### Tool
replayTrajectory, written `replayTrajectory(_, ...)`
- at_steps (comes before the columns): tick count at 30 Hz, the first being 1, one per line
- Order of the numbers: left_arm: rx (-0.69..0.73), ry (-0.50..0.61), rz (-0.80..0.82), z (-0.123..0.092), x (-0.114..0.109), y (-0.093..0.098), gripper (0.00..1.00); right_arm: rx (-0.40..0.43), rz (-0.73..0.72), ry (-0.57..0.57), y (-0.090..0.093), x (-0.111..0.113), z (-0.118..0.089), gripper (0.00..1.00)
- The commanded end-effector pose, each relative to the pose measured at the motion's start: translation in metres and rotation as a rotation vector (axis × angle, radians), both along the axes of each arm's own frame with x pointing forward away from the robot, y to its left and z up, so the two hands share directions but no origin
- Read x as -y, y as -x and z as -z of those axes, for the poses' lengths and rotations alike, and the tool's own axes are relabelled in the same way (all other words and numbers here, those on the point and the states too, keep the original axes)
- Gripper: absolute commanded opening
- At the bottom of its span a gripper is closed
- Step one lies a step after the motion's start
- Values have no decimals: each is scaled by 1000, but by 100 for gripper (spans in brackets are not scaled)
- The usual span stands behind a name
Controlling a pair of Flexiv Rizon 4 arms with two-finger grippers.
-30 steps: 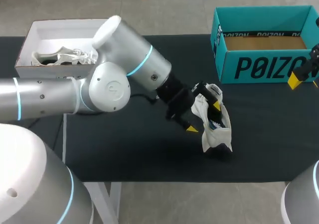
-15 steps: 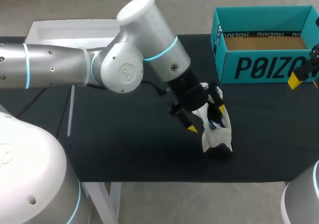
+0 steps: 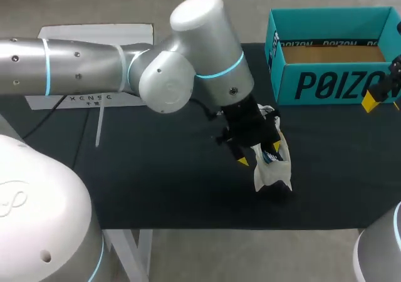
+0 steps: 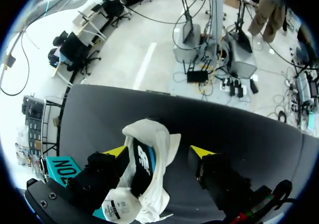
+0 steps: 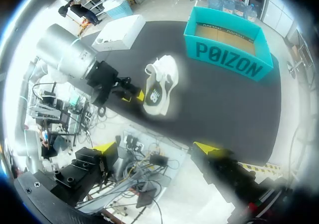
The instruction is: Take the shoe out of the shoebox, open the shoe tongue, remove and reinsert the insole, then place the shoe into the shoebox
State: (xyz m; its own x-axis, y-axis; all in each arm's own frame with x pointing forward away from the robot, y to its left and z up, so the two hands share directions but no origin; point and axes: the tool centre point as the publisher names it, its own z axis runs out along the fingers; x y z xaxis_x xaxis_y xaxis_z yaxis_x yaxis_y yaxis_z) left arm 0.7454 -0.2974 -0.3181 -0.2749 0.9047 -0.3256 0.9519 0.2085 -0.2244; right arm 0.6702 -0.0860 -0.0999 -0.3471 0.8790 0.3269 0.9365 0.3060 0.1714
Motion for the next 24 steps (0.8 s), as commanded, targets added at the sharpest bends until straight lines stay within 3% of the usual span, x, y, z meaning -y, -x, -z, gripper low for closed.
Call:
replayTrajectory(1, -8, -139, 27, -1, 23, -1, 0, -5, -1, 1, -2, -1, 0, 100)
replayTrajectory(7, -17, -191, 40, 2, 24, 0, 0, -5, -1, 1, -2, -1, 0, 100)
replayTrajectory(16, -36, -212, 27, 10, 6, 1, 0, -5, -1, 1, -2, -1, 0, 100)
replayTrajectory(24, -31, -265, 11, 24, 9, -4, 0, -5, -1, 1, -2, -1, 0, 100)
